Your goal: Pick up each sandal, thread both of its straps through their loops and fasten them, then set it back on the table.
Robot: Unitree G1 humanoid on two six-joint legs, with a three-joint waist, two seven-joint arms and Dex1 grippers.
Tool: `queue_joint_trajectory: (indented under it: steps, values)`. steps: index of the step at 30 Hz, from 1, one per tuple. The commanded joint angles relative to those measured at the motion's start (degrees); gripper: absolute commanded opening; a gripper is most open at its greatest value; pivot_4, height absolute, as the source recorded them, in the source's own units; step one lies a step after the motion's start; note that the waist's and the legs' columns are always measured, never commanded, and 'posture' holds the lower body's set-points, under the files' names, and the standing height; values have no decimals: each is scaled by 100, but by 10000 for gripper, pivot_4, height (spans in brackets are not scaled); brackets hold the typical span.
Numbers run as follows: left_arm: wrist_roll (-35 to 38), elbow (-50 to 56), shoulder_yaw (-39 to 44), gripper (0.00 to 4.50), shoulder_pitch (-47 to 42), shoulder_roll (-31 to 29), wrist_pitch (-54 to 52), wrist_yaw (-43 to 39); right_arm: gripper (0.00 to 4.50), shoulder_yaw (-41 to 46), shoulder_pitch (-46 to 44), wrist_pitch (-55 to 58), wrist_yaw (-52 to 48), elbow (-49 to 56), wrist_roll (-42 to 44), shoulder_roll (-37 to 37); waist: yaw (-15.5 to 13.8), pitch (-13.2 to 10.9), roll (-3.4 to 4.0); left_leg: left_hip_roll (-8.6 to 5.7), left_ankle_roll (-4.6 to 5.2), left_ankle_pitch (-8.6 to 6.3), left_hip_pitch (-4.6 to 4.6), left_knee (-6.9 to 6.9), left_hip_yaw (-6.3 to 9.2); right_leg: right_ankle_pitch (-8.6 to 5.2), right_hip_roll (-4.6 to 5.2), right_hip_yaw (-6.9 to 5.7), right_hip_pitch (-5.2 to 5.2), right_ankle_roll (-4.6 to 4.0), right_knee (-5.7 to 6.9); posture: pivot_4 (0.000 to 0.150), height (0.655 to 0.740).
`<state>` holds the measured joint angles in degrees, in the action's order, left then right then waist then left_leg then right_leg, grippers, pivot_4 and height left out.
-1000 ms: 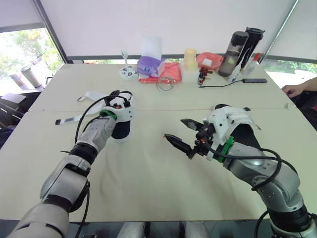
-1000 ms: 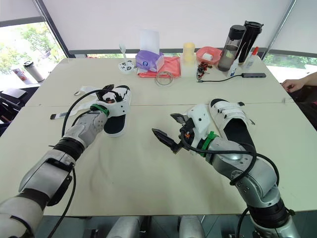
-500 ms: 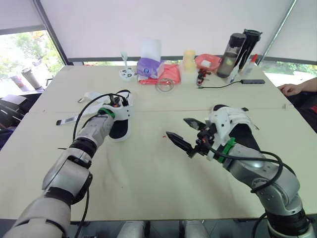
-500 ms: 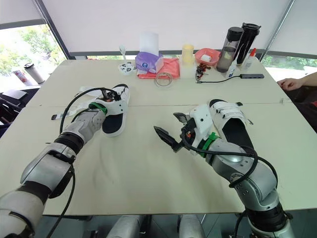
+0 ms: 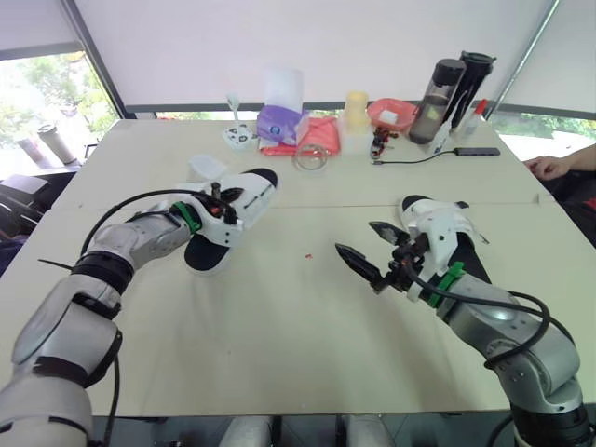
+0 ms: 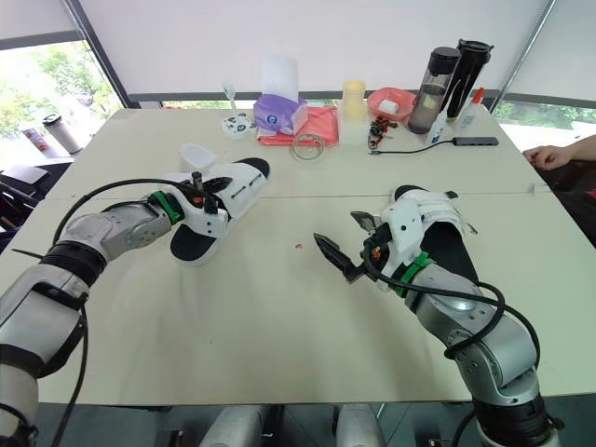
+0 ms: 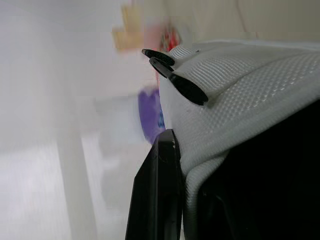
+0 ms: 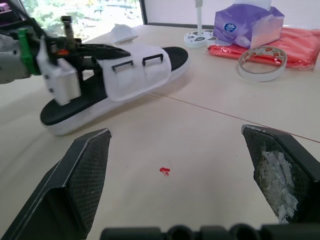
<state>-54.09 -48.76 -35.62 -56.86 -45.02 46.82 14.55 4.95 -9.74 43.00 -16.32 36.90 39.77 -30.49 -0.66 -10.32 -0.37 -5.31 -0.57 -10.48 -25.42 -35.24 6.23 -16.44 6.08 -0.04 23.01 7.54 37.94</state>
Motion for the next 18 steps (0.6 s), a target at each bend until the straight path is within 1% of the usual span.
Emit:
queue_joint_trajectory:
  steps: [1, 5, 8, 13, 18]
  values:
    - [-467, 460, -116, 348, -336, -298, 1059, 788, 45000, 409, 78, -134, -124, 125, 133, -33, -11, 0, -1, 0, 0, 0, 1, 0, 0, 0, 0, 0, -1, 0, 0, 1500, 7400]
    - [-1565, 1390, -577, 348, -404, -478, 2297, 1976, 45000, 740, 221, -67, -304, 39, 231, -132, -9, 0, -2, -1, -1, 1, 1, -3, -2, 0, 1, 0, -5, 0, 0, 1500, 7400]
    - [-2305, 1821, -895, 348, -429, -517, 2563, 2755, 45000, 814, 255, -24, -368, 11, 270, -171, -5, 0, -2, -1, -1, 1, 5, -3, -6, 0, 1, 1, -9, 1, 1, 1500, 7400]
    - [-3196, 1799, -1503, 348, -556, -433, 2466, 3722, 45000, 785, 326, 38, -402, 70, 297, -176, 21, 0, -2, 5, 0, 2, 10, -5, -12, -1, -7, 0, -8, 2, 13, 1500, 7400]
    - [-3592, 1524, -1893, 348, -728, -232, 2142, 4300, 45000, 733, 391, 49, -328, 141, 300, -116, -5, 1, -4, 3, 0, 2, 9, -20, -11, -2, -8, 0, -16, 4, 15, 1500, 7400]
